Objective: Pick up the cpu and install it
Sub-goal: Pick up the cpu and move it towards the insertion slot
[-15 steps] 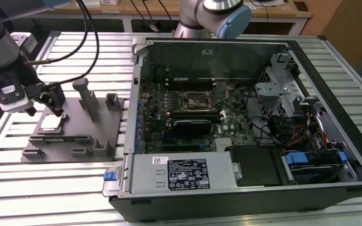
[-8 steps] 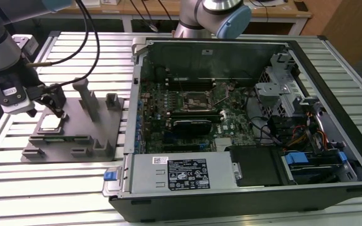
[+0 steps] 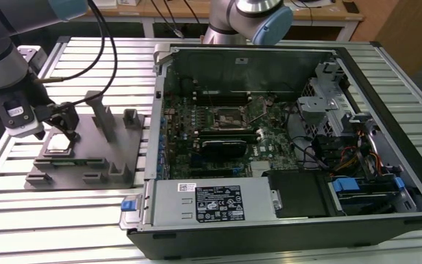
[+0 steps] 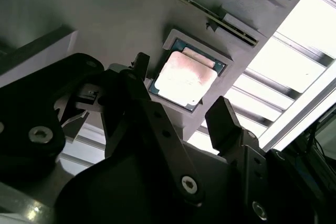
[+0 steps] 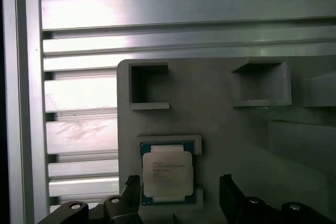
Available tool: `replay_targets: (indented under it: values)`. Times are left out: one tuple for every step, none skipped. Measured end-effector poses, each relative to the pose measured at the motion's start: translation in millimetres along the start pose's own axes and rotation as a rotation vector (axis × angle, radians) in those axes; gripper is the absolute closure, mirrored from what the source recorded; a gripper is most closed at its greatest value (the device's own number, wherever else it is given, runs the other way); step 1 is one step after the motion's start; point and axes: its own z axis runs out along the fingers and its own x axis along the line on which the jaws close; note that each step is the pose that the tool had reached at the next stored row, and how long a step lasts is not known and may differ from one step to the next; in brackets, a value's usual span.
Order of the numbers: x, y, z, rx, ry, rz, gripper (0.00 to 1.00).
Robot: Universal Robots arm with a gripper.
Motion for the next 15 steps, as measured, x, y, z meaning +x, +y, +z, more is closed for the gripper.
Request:
replay_targets:
  values:
    - [0.0, 0.0, 1.1, 0.0, 0.0, 0.0, 0.29]
    - [0.0, -0.1, 2.2, -0.0001, -0.0001, 0.0, 0.29]
    - [0.1, -0.1, 3.2, -0.0001, -0.0001, 0.0, 0.29]
    - [0.1, -0.2, 4.2, -0.0001, -0.0001, 0.0, 0.29]
    - [0.1, -0.2, 5.2, -0.0001, -0.0001, 0.0, 0.29]
    - [0.1, -0.3, 6.3, -0.0001, -0.0002, 0.0, 0.29]
    - [0.2, -0.3, 7.4, -0.0001, -0.0001, 0.0, 0.29]
    - [0.2, -0.4, 8.8, 0.0, -0.0001, 0.0, 0.29]
    - [0.2, -0.5, 10.2, 0.0001, -0.0002, 0.0, 0.29]
    - [0.3, -0.5, 11.5, 0.0005, -0.0001, 0.0, 0.29]
    - [0.3, -0.6, 12.7, 0.0009, -0.0001, 0.0, 0.29]
    - [0.3, -0.6, 14.0, 0.001, -0.0002, 0.0, 0.29]
    - [0.4, -0.7, 15.2, 0.0011, -0.0002, 0.0, 0.29]
    - [0.4, -0.7, 16.2, 0.0011, -0.0003, 0.0, 0.29]
    - [0.4, -0.8, 17.0, 0.0012, -0.0002, 0.0, 0.29]
